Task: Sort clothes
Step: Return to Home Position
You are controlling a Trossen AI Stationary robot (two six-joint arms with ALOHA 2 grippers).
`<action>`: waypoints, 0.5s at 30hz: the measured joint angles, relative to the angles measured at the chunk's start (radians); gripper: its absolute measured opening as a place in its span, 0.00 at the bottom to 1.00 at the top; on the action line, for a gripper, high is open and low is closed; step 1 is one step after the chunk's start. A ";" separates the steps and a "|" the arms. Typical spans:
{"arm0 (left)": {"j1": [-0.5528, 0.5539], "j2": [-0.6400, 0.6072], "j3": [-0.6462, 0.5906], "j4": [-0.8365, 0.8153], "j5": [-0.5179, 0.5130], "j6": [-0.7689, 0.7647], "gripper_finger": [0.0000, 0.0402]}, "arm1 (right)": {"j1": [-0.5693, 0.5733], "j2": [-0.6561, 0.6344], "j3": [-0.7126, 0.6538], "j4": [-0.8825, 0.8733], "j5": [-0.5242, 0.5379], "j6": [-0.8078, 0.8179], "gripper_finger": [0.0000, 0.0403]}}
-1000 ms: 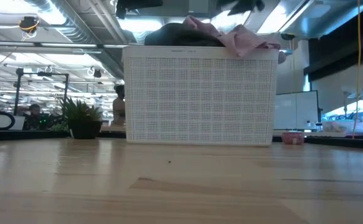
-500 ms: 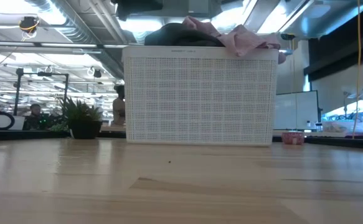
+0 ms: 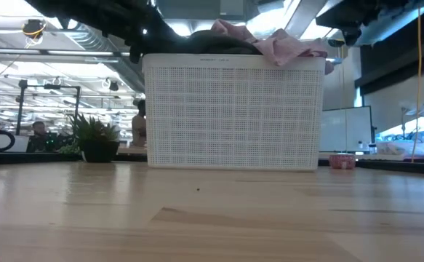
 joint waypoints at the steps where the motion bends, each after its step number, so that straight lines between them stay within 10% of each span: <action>1: 0.003 0.000 -0.008 0.015 0.025 0.000 0.33 | 0.000 -0.015 -0.021 0.010 -0.006 0.003 0.07; 15: -0.064 -0.148 -0.110 0.037 0.027 0.004 0.03 | 0.000 -0.307 -0.310 0.044 -0.006 0.131 0.01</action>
